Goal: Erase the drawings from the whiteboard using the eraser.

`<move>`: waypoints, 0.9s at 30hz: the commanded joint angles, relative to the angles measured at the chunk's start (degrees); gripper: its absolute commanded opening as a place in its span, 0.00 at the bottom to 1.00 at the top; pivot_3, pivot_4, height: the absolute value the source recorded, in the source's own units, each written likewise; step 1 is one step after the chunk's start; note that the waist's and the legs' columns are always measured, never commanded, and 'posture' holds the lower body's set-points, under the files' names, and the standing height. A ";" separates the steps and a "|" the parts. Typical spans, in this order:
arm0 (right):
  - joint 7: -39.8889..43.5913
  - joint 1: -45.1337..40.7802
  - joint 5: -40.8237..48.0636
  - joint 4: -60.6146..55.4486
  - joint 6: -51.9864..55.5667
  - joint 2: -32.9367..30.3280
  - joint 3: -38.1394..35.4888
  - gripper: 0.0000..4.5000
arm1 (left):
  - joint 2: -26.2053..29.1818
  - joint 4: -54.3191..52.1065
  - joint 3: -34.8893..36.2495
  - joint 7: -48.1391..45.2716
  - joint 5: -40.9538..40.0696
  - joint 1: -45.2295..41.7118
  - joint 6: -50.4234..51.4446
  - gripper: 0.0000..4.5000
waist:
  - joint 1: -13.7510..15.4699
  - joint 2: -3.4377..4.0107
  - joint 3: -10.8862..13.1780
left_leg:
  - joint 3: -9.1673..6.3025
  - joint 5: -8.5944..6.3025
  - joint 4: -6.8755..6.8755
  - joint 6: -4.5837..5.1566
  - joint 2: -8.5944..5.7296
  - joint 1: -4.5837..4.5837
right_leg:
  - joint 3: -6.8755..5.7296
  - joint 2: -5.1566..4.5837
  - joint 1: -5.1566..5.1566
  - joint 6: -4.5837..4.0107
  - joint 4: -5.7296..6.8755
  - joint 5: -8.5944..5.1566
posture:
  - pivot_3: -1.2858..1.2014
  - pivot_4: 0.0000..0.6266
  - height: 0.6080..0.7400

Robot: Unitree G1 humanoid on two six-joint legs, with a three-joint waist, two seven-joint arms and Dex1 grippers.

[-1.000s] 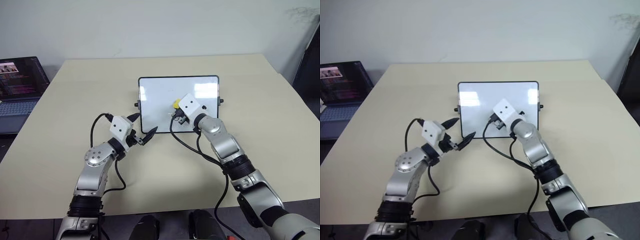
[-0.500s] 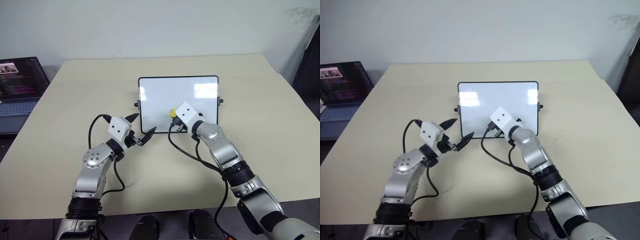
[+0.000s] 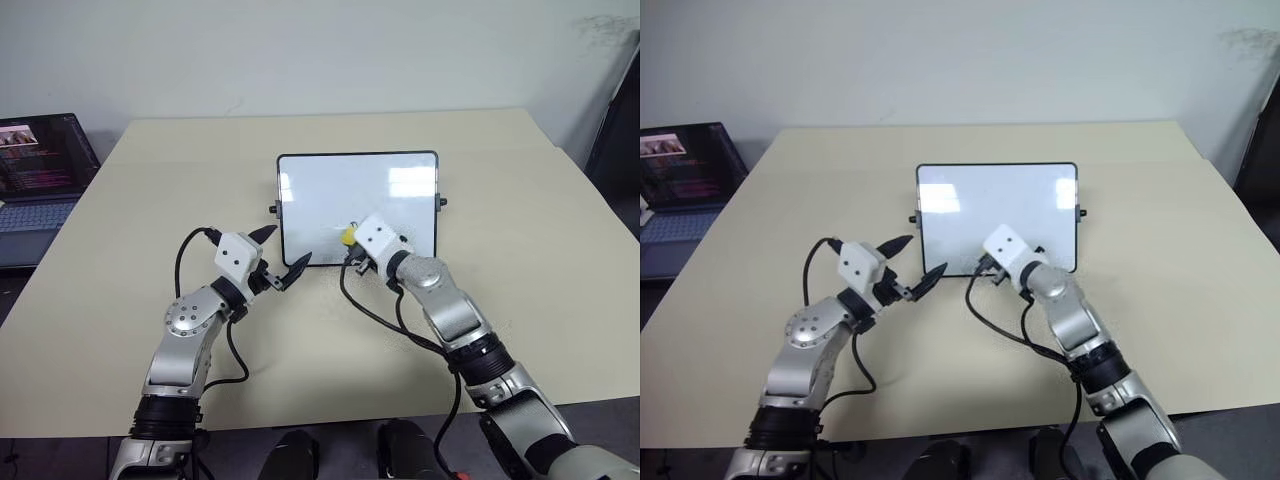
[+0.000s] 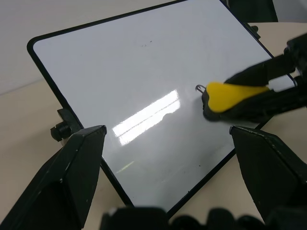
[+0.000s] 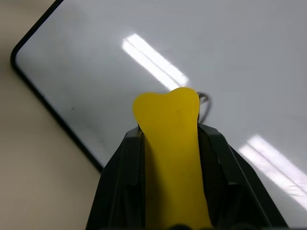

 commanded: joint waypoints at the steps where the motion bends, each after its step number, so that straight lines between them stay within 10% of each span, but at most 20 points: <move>1: -1.78 -0.90 1.48 -4.30 -3.31 0.50 -3.35 0.27 | -0.01 -1.16 -0.15 -0.46 -0.56 -1.42 -0.62 1.00 | 0.00 0.00 0.00 | 0.00 0.00 0.00 0.00 0.00 0.00 | 0.00 0.00 0.00 0.00 0.00 0.00 | 0.52 0.24 1.00; 27: -3.70 -2.96 -2.57 6.57 -3.81 1.09 0.34 0.27 | -0.05 -1.10 0.82 0.24 -0.35 -1.10 -1.03 1.00 | -0.18 -0.02 -0.01 | 0.02 -0.01 0.11 0.03 0.01 0.10 | 0.01 0.04 0.10 0.00 0.12 0.00 | 0.52 0.24 1.00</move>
